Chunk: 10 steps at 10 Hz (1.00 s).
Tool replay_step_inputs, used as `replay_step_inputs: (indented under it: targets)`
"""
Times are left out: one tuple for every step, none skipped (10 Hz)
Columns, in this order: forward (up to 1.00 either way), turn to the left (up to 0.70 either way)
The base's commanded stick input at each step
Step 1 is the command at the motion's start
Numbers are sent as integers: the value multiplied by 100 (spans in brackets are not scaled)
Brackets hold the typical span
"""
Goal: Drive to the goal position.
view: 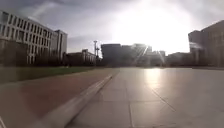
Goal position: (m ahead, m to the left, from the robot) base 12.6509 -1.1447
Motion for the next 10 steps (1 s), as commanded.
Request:
replay_step_inputs:
  targets:
    - [70, -27]
    - [70, 0]
    - [70, 0]
    - [70, 0]
    - [70, 0]
    - [70, 0]
    - [70, 0]
    - [70, 0]
    - [70, 0]
    - [70, 0]
